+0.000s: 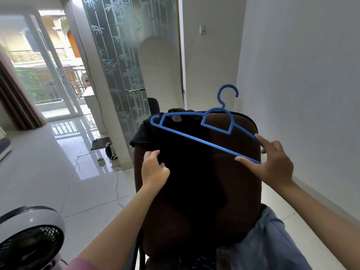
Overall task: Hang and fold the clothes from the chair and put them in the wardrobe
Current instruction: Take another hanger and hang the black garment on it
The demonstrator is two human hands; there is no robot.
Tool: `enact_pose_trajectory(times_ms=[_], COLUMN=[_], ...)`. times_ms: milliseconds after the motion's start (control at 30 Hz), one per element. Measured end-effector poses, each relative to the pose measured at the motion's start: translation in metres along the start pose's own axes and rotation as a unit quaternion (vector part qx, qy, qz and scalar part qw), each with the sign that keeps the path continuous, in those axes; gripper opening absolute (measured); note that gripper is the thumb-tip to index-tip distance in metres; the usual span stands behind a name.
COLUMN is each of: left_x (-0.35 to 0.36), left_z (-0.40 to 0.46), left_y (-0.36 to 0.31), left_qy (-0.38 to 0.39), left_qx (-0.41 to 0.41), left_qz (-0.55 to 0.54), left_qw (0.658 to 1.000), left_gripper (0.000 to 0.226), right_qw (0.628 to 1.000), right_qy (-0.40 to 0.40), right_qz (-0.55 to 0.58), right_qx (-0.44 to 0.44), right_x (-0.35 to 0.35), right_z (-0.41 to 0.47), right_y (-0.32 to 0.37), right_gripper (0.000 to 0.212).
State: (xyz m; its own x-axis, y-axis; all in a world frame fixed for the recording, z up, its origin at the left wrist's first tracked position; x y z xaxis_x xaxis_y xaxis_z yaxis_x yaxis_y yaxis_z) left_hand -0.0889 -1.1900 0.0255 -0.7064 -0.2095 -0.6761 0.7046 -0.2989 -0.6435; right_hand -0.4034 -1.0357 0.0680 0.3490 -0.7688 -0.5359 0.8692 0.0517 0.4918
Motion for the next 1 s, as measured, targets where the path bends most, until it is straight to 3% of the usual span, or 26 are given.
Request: enact_pose_trajectory(times_ms=[200,400,533,733,1000], left_x=[0.038,0.029,0.010,-0.023,0.003], left_z=[-0.065,-0.066,-0.047,0.003,0.040], left_y=[0.037,0.069,0.071,0.040,0.006], left_qy=[0.100,0.116,0.083,-0.013,0.002], left_qx=[-0.004,-0.042,-0.046,-0.022,-0.027], left_qz=[-0.012,-0.003,0.015,0.007,-0.018], left_qw=[0.995,0.992,0.995,1.000,0.999], left_gripper=[0.048,0.039,0.034,0.055,0.061], right_qw=[0.999,0.998,0.998,0.998,0.997], right_qy=[0.032,0.039,0.037,0.034,0.019], right_qz=[-0.017,-0.048,-0.040,-0.020,-0.051], right_qx=[0.002,0.008,0.025,0.040,0.061], right_x=[0.020,0.020,0.017,0.003,-0.014], right_z=[-0.008,-0.017,-0.024,-0.031,-0.032], right_y=[0.015,0.011,0.006,-0.001,-0.025], right_gripper=[0.095,0.094,0.093,0.095,0.096])
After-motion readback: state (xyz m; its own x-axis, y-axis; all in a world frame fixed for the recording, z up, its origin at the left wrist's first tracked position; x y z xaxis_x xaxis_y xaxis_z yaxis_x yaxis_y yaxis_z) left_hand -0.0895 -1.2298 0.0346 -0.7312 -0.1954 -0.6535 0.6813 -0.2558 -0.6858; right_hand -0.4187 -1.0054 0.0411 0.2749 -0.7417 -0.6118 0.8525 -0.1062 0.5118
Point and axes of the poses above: each hand's wrist, its own z-axis towards the middle knuckle, its own x-axis out of the palm, y = z × x, the point moved 10 cm from there along z, towards the middle knuckle, and after that the axes turned 7 degrees about z, right-handed, at the moved point
